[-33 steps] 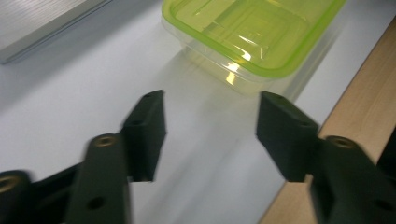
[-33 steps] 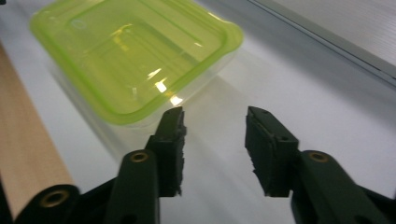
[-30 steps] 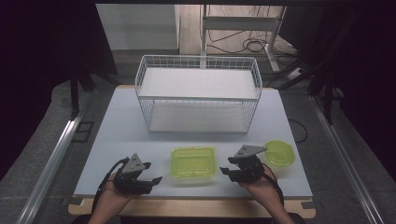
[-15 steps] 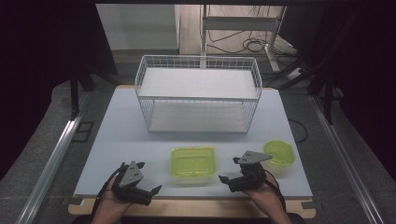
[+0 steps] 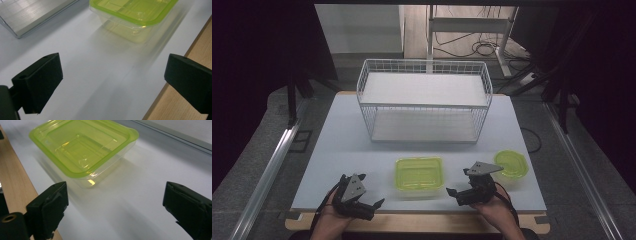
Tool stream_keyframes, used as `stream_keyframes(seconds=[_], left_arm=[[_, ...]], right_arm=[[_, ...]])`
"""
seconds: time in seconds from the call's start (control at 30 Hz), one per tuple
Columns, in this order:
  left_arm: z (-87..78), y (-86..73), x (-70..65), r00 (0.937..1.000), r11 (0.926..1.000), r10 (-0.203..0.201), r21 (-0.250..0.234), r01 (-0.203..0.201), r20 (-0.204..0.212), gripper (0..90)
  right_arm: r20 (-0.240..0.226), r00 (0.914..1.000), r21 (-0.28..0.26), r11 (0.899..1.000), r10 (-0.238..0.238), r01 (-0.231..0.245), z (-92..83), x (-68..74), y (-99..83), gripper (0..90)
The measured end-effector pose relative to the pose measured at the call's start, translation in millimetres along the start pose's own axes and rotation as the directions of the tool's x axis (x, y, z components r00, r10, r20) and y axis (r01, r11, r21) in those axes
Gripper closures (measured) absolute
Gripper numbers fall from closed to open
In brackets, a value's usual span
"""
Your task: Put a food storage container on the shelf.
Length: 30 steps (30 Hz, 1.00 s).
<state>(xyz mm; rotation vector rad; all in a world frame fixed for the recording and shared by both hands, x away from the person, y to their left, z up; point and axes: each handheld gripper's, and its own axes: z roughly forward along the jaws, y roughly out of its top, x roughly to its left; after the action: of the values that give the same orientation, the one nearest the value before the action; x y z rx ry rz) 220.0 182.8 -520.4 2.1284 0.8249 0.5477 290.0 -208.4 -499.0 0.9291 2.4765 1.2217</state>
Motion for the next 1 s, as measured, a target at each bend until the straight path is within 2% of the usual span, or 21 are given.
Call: stream_keyframes(seconds=[0.13,0.27,0.53,0.63,0.8,1.0], left_arm=[[0.5,-0.7,-0.3,1.0000,1.0000,0.005,0.002,-0.005,-0.001,1.8],[1.5,-1.0,-0.4,0.9999,0.9998,0.012,0.012,-0.012,0.000,1.8],[3.4,-0.8,-1.1,0.9997,0.9995,0.026,0.019,-0.026,-0.002,1.9],[3.4,-0.5,-1.0,0.9995,0.9993,0.031,0.018,-0.031,-0.008,1.8],[2.3,-0.2,0.4,0.9995,0.9995,0.028,0.014,-0.028,-0.014,1.9],[1.6,0.1,-0.2,0.9992,0.9992,0.036,0.016,-0.036,-0.019,1.9]], right_arm=[[-0.004,1.0000,-0.006,1.000,0.007,-0.008,0.4,0.5,0.8,7.2],[0.006,1.0000,-0.003,1.000,0.003,-0.003,-1.9,1.4,4.2,13.0],[-0.015,0.9998,0.013,1.000,-0.010,0.011,-2.2,-0.7,11.6,22.6],[-0.027,0.9995,0.018,1.000,-0.014,0.015,0.6,-0.2,17.4,24.0],[-0.059,0.9982,0.023,1.000,0.014,-0.013,8.5,-3.3,25.7,24.6],[-0.088,0.9956,0.059,0.998,0.031,-0.026,22.4,-8.3,35.1,28.6]])
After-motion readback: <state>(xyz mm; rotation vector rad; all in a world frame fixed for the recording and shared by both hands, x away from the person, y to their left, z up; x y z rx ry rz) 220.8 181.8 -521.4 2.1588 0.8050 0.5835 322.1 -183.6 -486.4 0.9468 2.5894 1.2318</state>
